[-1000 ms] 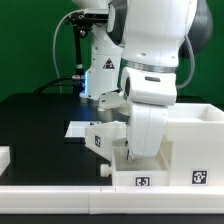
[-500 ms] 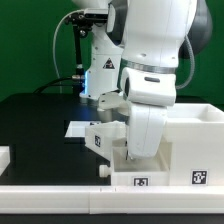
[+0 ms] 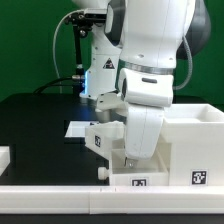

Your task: Assemble drawer

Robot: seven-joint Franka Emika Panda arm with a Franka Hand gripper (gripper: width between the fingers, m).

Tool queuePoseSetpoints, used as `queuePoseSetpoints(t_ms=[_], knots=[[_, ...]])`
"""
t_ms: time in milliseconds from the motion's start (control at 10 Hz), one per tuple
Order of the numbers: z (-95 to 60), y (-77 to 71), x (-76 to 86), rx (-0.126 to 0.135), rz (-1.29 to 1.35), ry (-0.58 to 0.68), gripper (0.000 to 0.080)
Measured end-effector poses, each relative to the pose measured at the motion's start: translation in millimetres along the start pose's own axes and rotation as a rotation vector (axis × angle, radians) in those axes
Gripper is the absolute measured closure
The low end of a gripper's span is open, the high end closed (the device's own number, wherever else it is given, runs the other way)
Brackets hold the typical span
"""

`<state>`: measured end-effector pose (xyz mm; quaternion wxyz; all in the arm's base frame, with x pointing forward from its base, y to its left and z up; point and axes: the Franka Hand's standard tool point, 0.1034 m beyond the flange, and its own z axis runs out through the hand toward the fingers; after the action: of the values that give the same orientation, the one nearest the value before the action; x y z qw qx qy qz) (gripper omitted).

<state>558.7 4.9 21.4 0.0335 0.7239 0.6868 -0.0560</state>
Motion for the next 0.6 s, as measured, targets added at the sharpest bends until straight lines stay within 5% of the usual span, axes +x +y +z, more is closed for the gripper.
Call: queuePoseSetpoints(t_ms=[200,400,600], knots=[[-10.1,3.7,-1.2,-0.011,-0.002,0.001,0.0168],[-32.0,8.0,-6.9,0.008,0.01,-0.005,0.0155],[-38.5,16.7,-23.1,0.004,0.001,-0.012,0.0151]])
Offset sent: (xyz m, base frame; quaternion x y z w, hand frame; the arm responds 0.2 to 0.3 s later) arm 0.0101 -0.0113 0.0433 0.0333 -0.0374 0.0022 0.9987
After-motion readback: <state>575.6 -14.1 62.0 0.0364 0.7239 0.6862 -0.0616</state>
